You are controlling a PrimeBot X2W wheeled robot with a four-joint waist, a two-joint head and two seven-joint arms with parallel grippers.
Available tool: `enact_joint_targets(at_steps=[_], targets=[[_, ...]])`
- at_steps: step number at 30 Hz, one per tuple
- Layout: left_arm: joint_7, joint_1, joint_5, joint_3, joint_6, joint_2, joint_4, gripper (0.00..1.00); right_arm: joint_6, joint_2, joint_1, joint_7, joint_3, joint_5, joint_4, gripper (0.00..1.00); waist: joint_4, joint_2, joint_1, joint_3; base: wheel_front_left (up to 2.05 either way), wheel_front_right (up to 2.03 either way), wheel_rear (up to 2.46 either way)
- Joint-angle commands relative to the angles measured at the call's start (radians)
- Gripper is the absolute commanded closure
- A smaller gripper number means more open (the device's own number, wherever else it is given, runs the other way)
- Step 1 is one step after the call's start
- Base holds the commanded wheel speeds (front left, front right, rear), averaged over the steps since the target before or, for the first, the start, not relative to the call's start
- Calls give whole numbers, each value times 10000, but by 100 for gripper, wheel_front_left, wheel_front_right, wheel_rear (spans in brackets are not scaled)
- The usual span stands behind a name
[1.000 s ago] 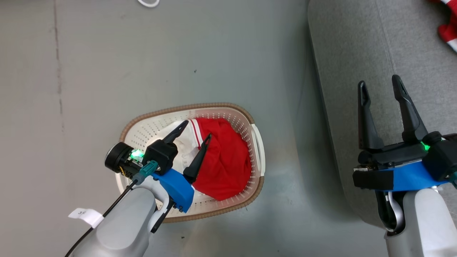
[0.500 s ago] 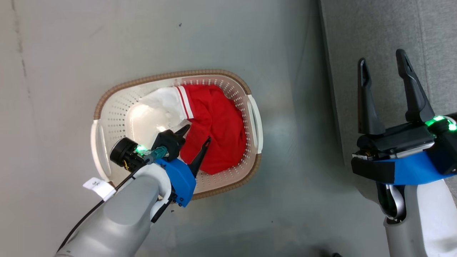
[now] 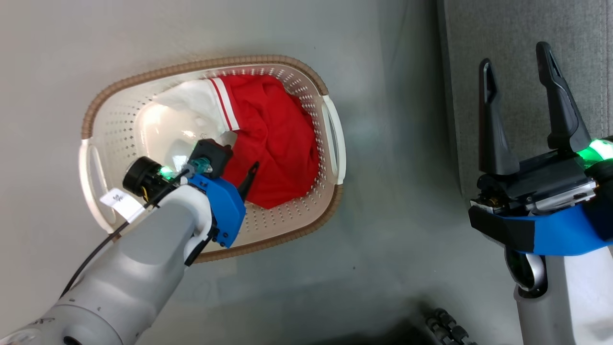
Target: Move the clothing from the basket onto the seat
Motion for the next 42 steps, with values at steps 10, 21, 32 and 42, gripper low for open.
enact_joint_targets(at_steps=[10, 21, 32, 42], targets=[[554, -824, -631, -266, -9, 297, 400, 0, 5, 5, -153, -5, 58, 88, -470, 0, -373, 0, -1, 1003, 0, 0, 0], [1055, -1184, -896, -315, -9, 369, 313, 0, 5, 5, 18, -5, 106, 207, -557, 0, -521, 0, -1, 1340, 0, 0, 0], [1144, -1443, -749, -319, -9, 241, 54, 0, 5, 5, 320, -5, 125, 284, -654, 0, -541, 0, -1, 1413, 0, 0, 0], [980, -1684, -663, -319, -9, 12, 203, 0, 5, 6, 599, -5, 184, 383, -799, 0, -599, 0, -1, 1377, 0, 0, 0]])
